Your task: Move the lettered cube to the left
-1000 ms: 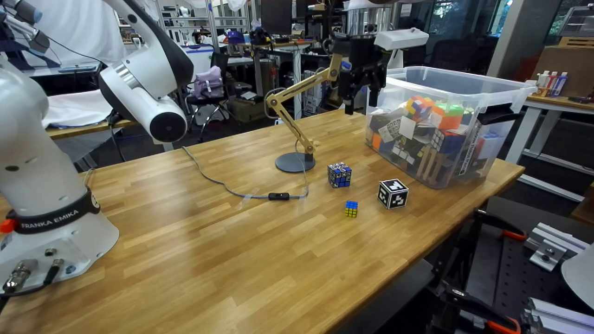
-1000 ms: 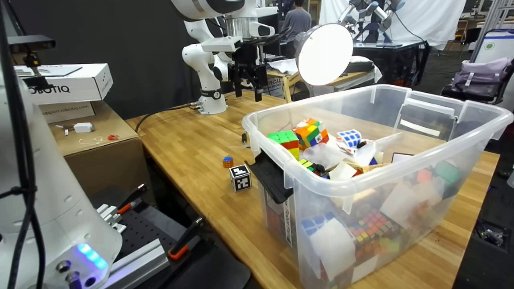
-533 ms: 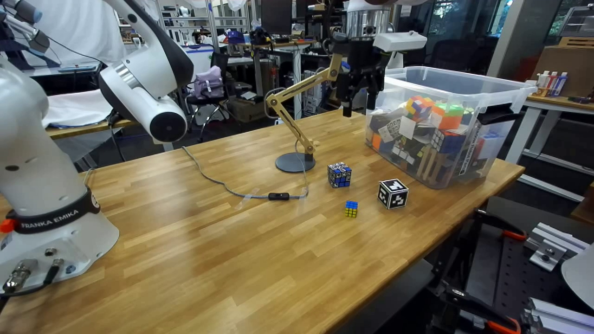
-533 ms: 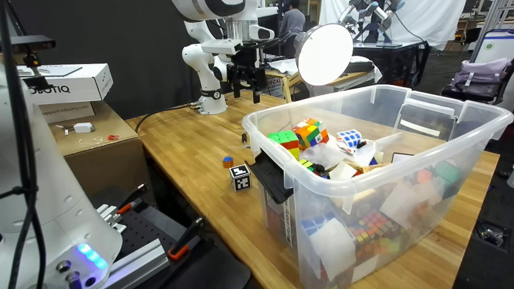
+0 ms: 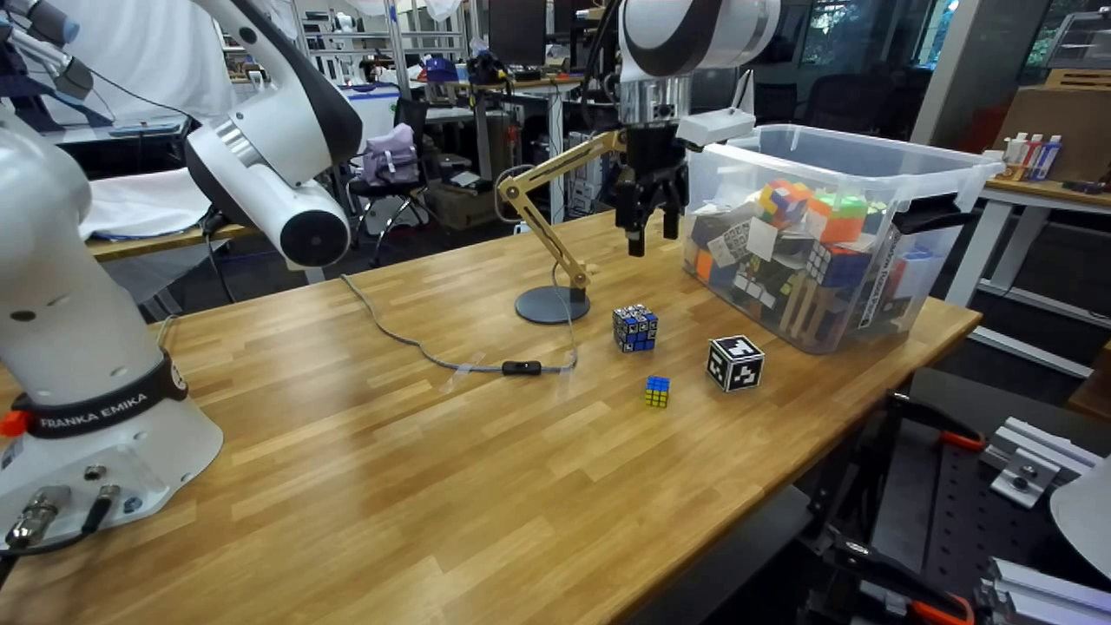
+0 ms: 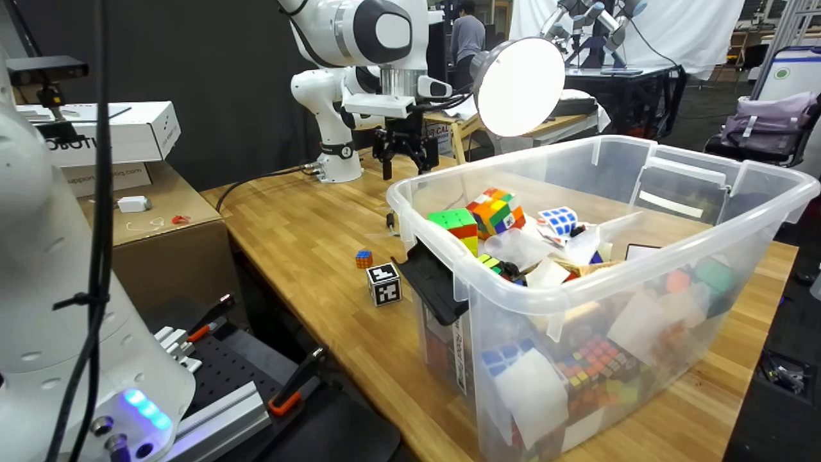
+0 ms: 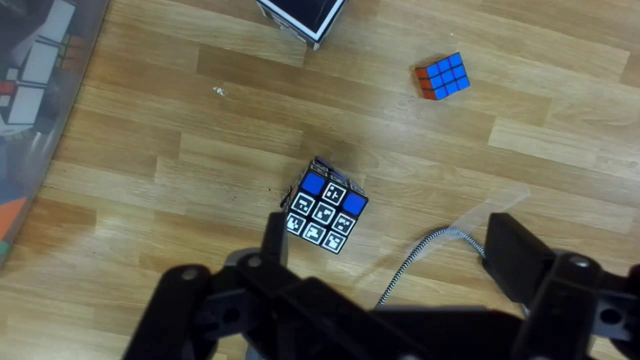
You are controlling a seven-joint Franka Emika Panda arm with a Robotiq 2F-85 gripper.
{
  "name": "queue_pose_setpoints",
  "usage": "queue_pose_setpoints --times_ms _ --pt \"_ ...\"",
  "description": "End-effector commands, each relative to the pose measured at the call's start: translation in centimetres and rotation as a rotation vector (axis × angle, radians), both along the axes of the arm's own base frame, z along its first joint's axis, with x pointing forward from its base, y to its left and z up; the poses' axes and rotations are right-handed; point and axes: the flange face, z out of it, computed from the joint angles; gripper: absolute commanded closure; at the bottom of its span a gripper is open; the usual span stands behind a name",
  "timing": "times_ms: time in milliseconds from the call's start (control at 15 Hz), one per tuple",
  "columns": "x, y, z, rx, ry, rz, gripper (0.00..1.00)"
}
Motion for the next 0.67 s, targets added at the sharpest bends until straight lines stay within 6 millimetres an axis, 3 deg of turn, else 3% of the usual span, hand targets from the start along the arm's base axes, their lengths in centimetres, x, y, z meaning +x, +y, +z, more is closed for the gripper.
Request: queue_pose_setpoints --times_ms 0,600 --pt "1.31 -0.14 -1.11 0.005 0.000 0.041 0.00" --pt "1.56 -0.39 -1.73 -0.020 0.011 -0.028 0.00"
